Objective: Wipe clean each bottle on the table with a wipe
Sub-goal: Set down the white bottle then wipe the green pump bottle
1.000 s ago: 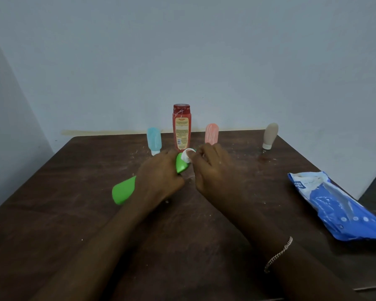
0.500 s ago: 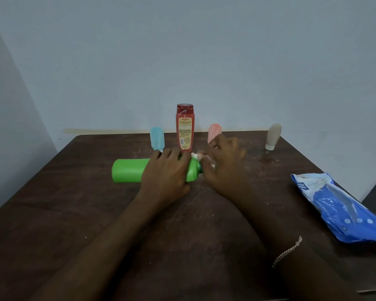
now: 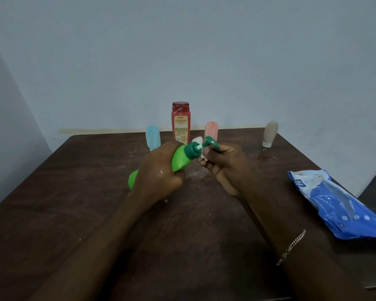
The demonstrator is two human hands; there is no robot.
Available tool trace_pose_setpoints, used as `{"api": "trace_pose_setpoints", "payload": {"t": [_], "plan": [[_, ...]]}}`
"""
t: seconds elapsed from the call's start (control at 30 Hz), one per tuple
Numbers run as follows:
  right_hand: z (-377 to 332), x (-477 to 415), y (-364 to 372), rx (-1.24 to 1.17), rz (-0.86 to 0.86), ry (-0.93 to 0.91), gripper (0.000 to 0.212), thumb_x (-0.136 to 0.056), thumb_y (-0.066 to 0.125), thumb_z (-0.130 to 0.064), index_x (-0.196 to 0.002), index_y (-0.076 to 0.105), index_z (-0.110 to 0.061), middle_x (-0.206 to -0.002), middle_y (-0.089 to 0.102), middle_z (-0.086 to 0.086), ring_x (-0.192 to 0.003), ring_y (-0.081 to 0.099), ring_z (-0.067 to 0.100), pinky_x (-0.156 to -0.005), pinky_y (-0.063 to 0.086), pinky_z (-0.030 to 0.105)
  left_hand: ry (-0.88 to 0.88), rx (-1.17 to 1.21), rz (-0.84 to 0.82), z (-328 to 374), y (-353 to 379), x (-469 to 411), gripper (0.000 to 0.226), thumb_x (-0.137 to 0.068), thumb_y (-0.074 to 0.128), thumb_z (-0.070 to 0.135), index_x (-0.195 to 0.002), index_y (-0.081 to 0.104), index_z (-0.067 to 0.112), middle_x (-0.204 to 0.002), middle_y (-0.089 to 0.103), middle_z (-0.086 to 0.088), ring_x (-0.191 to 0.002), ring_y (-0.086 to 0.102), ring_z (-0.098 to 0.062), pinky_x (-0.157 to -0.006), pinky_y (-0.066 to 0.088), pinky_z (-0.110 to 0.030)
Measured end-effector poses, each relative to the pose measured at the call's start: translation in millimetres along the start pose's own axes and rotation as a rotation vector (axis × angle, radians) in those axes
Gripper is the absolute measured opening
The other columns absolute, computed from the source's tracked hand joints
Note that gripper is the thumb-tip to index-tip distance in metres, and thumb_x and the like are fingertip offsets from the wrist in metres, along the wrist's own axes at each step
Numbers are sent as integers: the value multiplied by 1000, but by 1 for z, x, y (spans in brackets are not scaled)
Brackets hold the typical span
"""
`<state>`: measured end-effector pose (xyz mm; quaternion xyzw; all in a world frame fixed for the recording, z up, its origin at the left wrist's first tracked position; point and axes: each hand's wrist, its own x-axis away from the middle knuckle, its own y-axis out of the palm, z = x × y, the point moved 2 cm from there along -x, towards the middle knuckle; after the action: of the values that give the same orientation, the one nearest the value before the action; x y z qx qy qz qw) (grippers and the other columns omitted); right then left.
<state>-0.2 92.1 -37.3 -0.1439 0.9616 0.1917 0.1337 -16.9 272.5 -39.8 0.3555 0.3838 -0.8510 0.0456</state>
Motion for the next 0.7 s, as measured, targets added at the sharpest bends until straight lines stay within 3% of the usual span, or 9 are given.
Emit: {"api": "trace_pose_setpoints", "payload": {"t": [0.1,0.17,0.3,0.4,0.47,0.57,0.63,0.7], "plan": [[2,4,4,50,33,-60,17,-89,61,1,-103,70,3,-86,72,14,-72,66,20,-68,55,27,-66,34,58,-4,3,-2,28,-69,68,14,-93,60,24,-76,58,12,-68,57,-8,-59,41,-25],[-3,11,7,241,72,-142,17,-88,66,-2,-104,72,0,-89,74,13,-72,69,21,-67,56,29,-110,28,79,-6,2,-4,26,-69,69,15,-89,57,27,-73,57,11,-66,56,-9,-59,39,-25],[-13,28,19,1008,211,-760,17,-91,69,-12,-105,72,-3,-94,71,4,-83,66,8,-73,52,16,-168,-17,81,-3,1,-7,29,-71,73,12,-94,61,25,-75,59,10,-68,56,-9,-61,42,-26],[-7,27,27,1287,185,-967,19,-95,64,-12,-108,70,-1,-101,68,10,-90,63,13,-78,51,19,-173,-3,65,-2,-3,-9,31,-71,74,8,-99,65,19,-73,58,12,-66,55,-8,-60,37,-22],[-4,23,29,1370,148,-974,14,-94,63,-9,-105,68,-1,-99,67,11,-87,62,15,-75,51,20,-177,4,54,-2,-6,-9,30,-71,75,7,-96,64,20,-72,58,13,-65,55,-7,-59,34,-20],[-3,16,24,1321,191,-813,7,-91,65,-8,-98,66,-7,-92,64,5,-77,59,12,-64,51,28,-177,0,43,0,-7,-6,31,-70,75,9,-92,60,25,-72,58,13,-66,56,-8,-60,35,-22],[-7,14,18,1210,233,-739,7,-90,67,-9,-97,66,-8,-92,64,3,-78,58,9,-66,51,28,-199,-1,57,-2,-6,-6,30,-71,74,9,-92,60,26,-72,59,12,-67,57,-8,-60,37,-23],[-14,21,17,1197,225,-790,10,-89,67,-8,-99,66,-5,-94,65,6,-81,60,10,-70,52,26,-229,-19,80,-3,-9,-7,26,-71,72,9,-88,60,25,-70,58,11,-65,56,-9,-58,35,-23]]}}
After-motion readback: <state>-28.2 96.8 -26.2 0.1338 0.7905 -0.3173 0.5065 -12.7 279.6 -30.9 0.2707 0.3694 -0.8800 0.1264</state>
